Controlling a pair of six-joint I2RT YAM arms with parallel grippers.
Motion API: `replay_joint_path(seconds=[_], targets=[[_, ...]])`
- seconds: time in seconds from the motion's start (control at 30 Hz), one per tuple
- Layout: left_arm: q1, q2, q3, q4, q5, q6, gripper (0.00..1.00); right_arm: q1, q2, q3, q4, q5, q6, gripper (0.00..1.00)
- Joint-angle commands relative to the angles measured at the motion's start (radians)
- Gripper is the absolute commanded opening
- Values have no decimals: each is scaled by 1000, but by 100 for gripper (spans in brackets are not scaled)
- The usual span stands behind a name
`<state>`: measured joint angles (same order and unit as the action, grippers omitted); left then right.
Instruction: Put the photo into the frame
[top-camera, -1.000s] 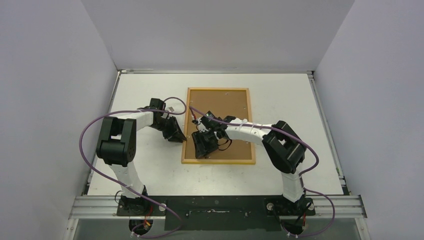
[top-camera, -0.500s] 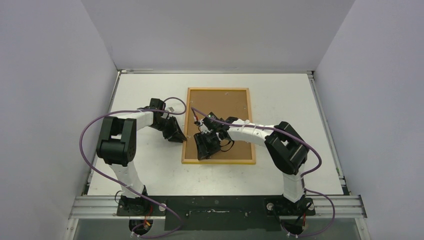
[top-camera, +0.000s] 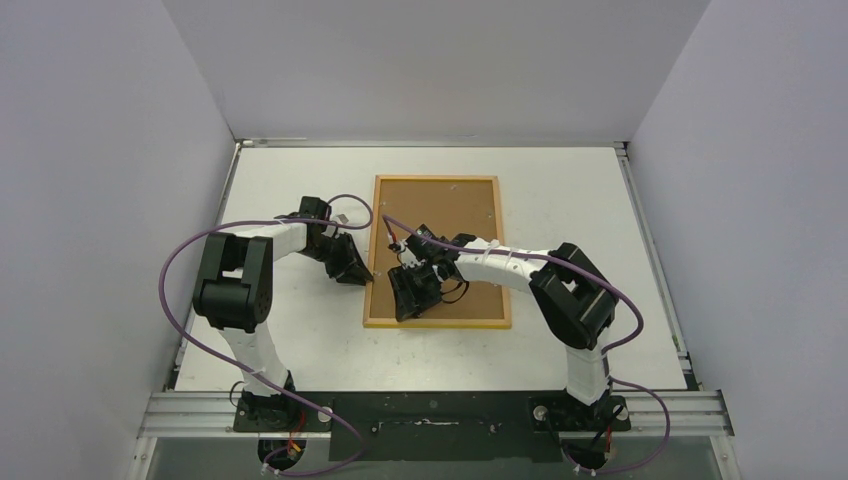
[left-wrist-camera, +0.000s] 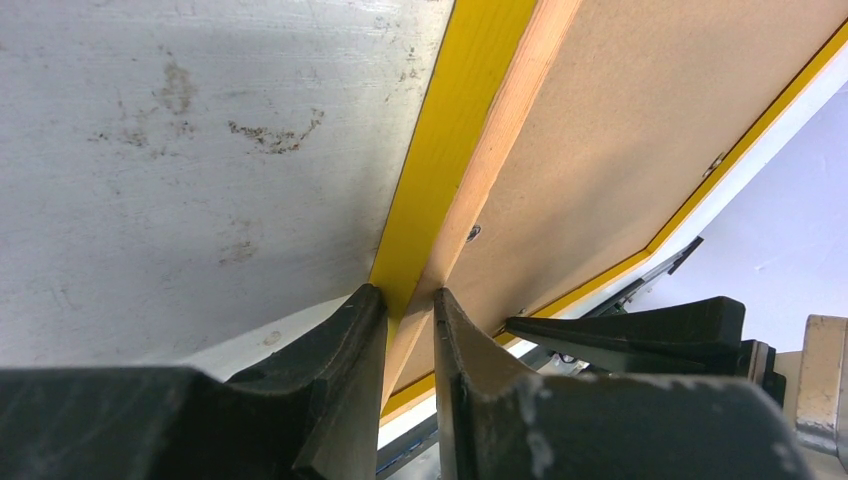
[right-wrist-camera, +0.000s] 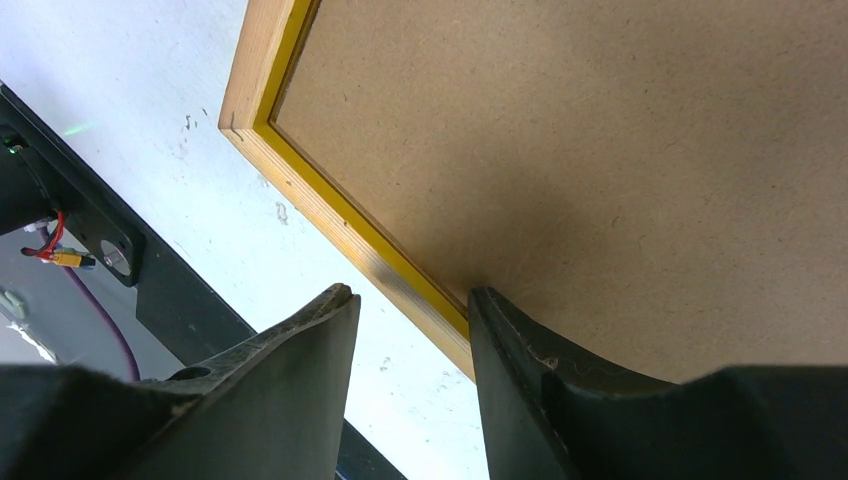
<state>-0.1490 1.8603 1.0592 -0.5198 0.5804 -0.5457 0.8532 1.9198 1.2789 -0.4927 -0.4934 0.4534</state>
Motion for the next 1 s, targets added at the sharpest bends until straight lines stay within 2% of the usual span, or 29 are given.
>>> replay_joint_path(seconds=[0.0,0.27,0.4,0.63,0.7,0.87,0.97], targets=[[-3,31,15,14,-66,4,20,7,-8,-6,-113,13,-26,46],[-2,37,17,19,-74,8,20,4,28,57,-249,35,-57,46],[1,40,18,26,-73,6,20,3,22,75,-249,46,-65,47],[10,32,30,24,-67,9,22,-5,-116,59,-14,102,21,53],[11,25,36,23,-61,12,28,-15,-157,41,28,146,41,54],[11,-4,49,34,-41,13,46,-72,-295,-69,40,364,82,61],[12,-17,50,50,-14,11,51,-162,-416,-164,27,499,130,67]])
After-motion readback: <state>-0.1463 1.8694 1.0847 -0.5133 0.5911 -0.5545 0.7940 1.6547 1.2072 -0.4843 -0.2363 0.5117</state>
